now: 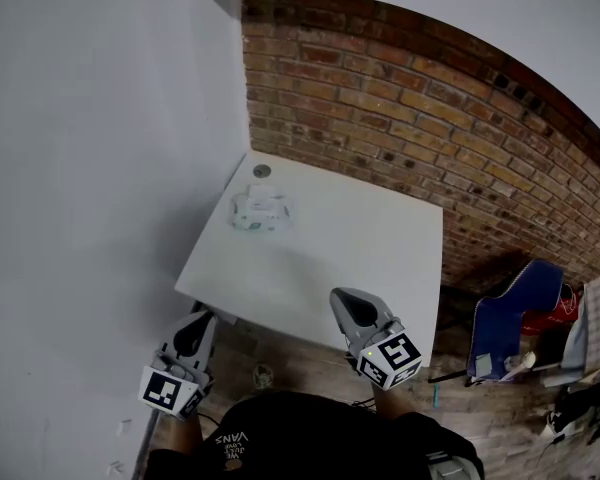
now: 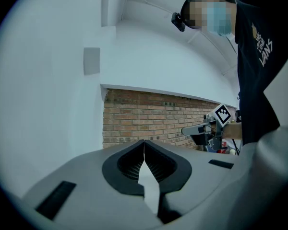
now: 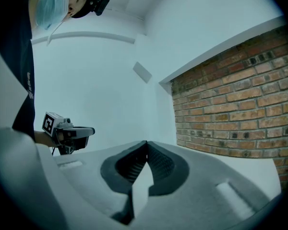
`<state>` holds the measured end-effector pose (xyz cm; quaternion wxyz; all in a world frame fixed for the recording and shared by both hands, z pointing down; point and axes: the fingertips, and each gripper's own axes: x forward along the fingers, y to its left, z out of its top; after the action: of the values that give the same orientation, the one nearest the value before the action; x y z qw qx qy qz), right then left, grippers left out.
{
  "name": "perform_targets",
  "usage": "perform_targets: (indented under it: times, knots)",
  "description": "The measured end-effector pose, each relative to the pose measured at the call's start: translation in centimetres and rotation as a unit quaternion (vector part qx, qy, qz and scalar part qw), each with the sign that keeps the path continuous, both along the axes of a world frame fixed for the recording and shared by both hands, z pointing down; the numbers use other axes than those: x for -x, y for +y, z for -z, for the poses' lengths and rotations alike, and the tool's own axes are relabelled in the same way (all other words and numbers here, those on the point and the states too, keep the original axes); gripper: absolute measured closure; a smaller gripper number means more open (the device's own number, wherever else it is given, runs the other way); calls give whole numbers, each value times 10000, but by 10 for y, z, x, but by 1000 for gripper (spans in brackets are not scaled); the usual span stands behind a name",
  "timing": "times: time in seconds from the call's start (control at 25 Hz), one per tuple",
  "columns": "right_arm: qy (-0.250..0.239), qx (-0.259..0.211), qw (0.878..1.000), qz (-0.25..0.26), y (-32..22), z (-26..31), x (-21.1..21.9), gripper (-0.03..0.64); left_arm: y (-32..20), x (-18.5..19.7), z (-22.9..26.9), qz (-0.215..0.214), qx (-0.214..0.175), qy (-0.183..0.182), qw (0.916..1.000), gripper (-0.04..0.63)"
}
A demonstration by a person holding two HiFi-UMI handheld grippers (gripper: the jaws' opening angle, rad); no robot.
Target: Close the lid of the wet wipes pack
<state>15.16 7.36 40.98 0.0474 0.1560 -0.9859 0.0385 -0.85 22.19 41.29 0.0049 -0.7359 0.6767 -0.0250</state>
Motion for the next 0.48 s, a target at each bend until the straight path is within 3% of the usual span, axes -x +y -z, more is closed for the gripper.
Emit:
perform_targets:
  times: [0.48]
  knots:
    - [32,44,9994,-355,-12,-2,52,620,-19,65,-1,-197,114,87,9997,597]
